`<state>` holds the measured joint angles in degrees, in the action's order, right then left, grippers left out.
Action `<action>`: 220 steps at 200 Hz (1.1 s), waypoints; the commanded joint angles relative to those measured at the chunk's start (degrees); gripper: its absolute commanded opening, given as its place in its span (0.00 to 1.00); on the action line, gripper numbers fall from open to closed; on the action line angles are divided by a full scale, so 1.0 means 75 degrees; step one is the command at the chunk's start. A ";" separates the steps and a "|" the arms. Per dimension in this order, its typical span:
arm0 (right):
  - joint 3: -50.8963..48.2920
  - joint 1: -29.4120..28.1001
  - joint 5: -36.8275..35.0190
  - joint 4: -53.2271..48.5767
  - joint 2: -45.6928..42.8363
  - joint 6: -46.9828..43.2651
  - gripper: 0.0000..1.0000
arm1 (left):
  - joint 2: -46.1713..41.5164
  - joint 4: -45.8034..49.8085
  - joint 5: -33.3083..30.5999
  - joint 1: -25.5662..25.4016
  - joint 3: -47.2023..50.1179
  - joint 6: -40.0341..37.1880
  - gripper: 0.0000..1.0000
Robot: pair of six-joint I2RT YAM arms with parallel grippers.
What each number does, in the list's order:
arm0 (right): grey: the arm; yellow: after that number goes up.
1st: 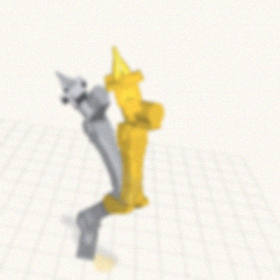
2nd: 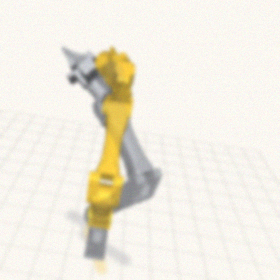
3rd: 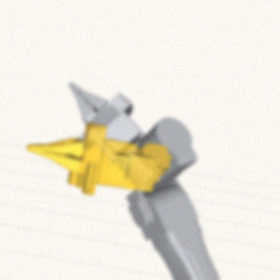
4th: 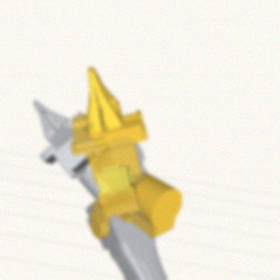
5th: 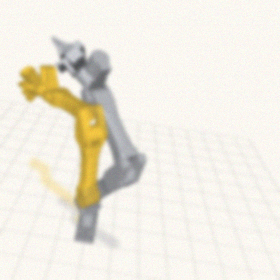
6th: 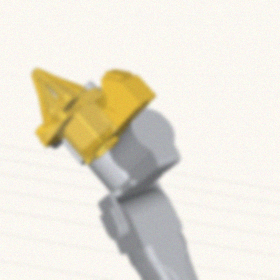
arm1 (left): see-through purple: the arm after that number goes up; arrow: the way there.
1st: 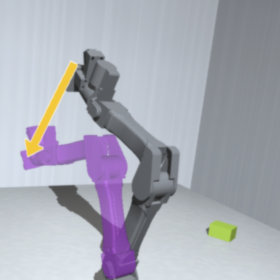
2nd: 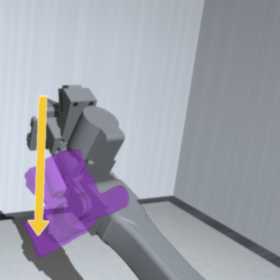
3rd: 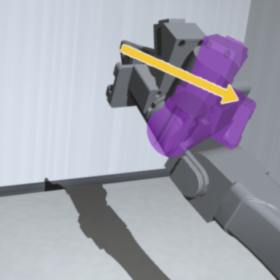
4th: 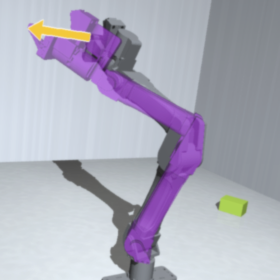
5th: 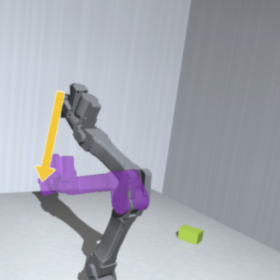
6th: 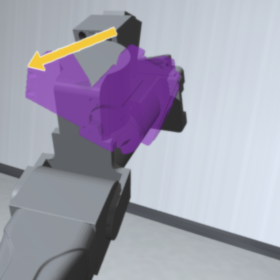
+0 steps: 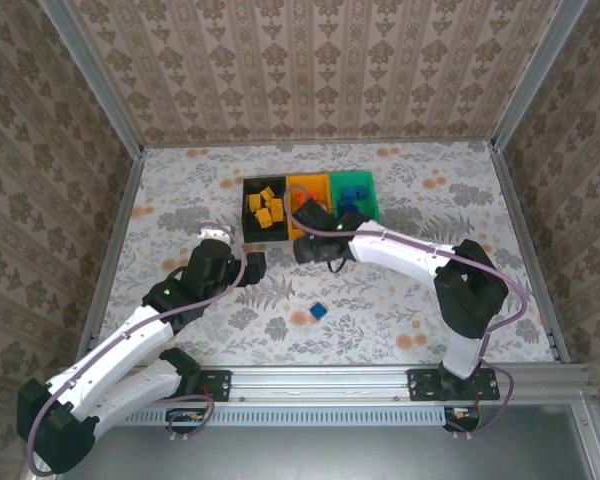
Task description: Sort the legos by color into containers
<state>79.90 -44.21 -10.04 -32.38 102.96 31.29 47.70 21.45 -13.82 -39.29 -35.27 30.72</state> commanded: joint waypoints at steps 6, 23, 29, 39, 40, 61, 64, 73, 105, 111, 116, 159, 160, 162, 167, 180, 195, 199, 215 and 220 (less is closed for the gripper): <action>0.1261 0.0432 -0.0277 -0.0040 0.0552 -0.0390 0.60 | -0.0143 0.0115 0.0207 0.0029 0.0254 0.0320 1.00; 0.2089 0.0673 -0.0377 -0.0188 0.1168 -0.0467 0.60 | -0.0184 0.0131 0.0278 0.0021 0.0296 0.0356 1.00; 0.2396 0.0747 -0.0415 -0.0284 0.1405 -0.0486 0.60 | -0.0216 0.0148 0.0290 0.0015 0.0305 0.0369 1.00; 0.2885 0.0849 -0.0452 -0.0383 0.1762 -0.0545 0.60 | -0.0263 0.0176 0.0302 0.0020 0.0308 0.0351 1.00; 0.2931 0.0864 -0.0459 -0.0394 0.1798 -0.0554 0.60 | -0.0265 0.0187 0.0305 0.0016 0.0308 0.0354 1.00; 0.3918 0.1009 -0.0580 -0.0773 0.2522 -0.0668 0.63 | -0.0354 0.0259 0.0355 0.0013 0.0308 0.0357 1.00; 0.4053 0.1034 -0.0591 -0.0828 0.2617 -0.0669 0.64 | -0.0368 0.0270 0.0370 0.0012 0.0308 0.0363 1.00; 0.4391 0.1093 -0.0594 -0.0977 0.2853 -0.0690 0.65 | -0.0392 0.0312 0.0354 0.0019 0.0302 0.0358 1.00; 0.5257 0.1160 -0.0571 -0.1299 0.3247 -0.0868 0.82 | -0.0526 0.0401 0.0380 0.0027 0.0284 0.0346 1.00; 0.5275 0.1159 -0.0571 -0.1324 0.3190 -0.0884 0.83 | -0.0553 0.0424 0.0380 0.0024 0.0273 0.0337 1.00; 0.5204 0.1150 -0.0570 -0.1313 0.3101 -0.0884 0.84 | -0.0581 0.0444 0.0388 0.0024 0.0251 0.0337 1.00; 0.2927 0.0820 -0.0348 -0.0661 0.1373 -0.0676 0.87 | -0.0904 0.0538 0.0272 0.0046 0.0225 0.0310 1.00; 0.2857 0.0808 -0.0337 -0.0644 0.1317 -0.0666 0.87 | -0.0913 0.0538 0.0267 0.0040 0.0231 0.0310 1.00; 0.2727 0.0785 -0.0307 -0.0614 0.1231 -0.0653 0.87 | -0.0921 0.0544 0.0265 0.0039 0.0236 0.0310 1.00; 0.2351 0.0706 -0.0254 -0.0556 0.0991 -0.0602 0.88 | -0.0954 0.0560 0.0231 0.0041 0.0246 0.0314 1.00; 0.1486 0.0487 -0.0078 -0.0500 0.0499 -0.0546 0.88 | -0.1014 0.0568 0.0215 0.0053 0.0283 0.0301 1.00; 0.0604 0.0196 0.0120 -0.0569 0.0059 -0.0527 0.88 | -0.1062 0.0584 0.0177 0.0082 0.0318 0.0304 1.00; 0.0384 0.0130 0.0196 -0.0584 -0.0037 -0.0526 0.88 | -0.1063 0.0575 0.0177 0.0096 0.0332 0.0310 1.00; -0.0345 -0.0196 0.0437 -0.0735 -0.0309 -0.0544 0.88 | -0.1075 0.0562 0.0201 0.0130 0.0378 0.0334 1.00; -0.0544 -0.0314 0.0532 -0.0778 -0.0363 -0.0560 0.88 | -0.1075 0.0550 0.0208 0.0138 0.0389 0.0335 1.00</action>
<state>82.28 -43.57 -9.96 -36.23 102.54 26.35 40.40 24.75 -11.81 -38.87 -33.39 32.40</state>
